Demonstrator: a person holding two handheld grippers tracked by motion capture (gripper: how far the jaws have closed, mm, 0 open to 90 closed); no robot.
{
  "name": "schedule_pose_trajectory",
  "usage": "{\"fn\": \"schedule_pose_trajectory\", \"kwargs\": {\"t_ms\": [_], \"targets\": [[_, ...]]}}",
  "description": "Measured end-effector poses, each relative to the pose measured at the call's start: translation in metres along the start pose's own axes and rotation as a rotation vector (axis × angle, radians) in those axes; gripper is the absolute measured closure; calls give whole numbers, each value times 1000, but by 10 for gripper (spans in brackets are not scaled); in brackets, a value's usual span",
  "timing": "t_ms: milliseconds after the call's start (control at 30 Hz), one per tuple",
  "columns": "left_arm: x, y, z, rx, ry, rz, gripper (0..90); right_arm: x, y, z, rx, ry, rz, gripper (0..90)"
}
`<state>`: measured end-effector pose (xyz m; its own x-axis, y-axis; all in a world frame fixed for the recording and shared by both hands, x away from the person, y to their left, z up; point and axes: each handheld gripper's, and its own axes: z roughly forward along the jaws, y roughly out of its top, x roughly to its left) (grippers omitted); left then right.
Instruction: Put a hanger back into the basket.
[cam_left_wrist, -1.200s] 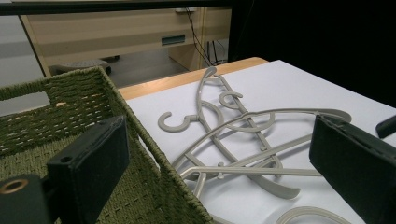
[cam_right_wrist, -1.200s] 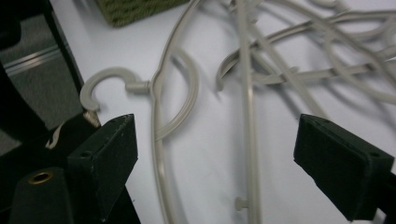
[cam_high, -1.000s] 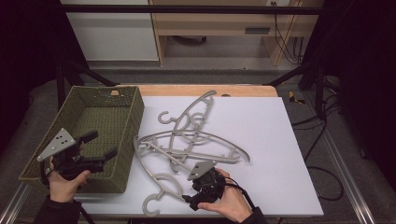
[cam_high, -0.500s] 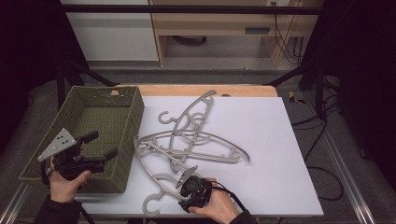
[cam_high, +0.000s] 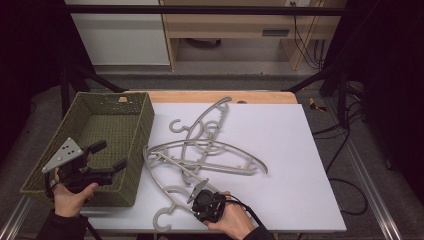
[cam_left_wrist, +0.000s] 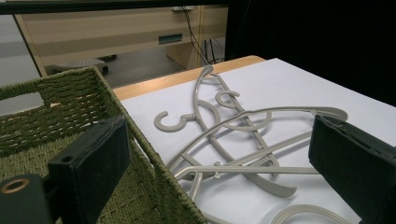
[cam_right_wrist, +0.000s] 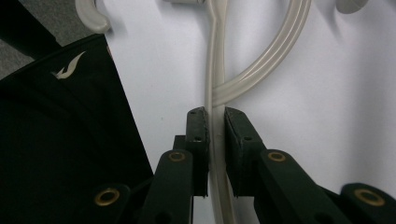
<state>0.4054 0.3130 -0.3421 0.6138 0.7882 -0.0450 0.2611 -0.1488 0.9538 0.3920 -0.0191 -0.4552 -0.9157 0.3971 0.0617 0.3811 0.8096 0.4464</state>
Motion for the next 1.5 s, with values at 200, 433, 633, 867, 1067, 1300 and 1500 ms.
{"fn": "schedule_pose_trajectory", "kwargs": {"t_ms": [200, 433, 633, 867, 1067, 1300, 1500], "targets": [[0, 0, 0, -2, 1, 0, 52, -1, 0, 0, -2, 11, -15, 815], [-2, 0, 0, 1, -2, 1, 53, -1, -1, -5, -30, 33, -11, 818], [0, 0, -1, -2, -1, 1, 53, -3, -1, -15, -48, 49, 2, 820], [-2, 0, 0, 0, -5, 3, 53, -8, -4, -31, -90, 75, 19, 821], [-2, 1, -1, -6, -7, 10, 54, -15, -9, -50, -134, 50, 33, 822], [-9, 3, -1, -4, -35, 47, 53, -29, -23, -89, -210, 54, 65, 821], [-26, 6, 4, 42, -77, 142, 53, -42, -42, -117, -296, 122, 58, 820]]}}
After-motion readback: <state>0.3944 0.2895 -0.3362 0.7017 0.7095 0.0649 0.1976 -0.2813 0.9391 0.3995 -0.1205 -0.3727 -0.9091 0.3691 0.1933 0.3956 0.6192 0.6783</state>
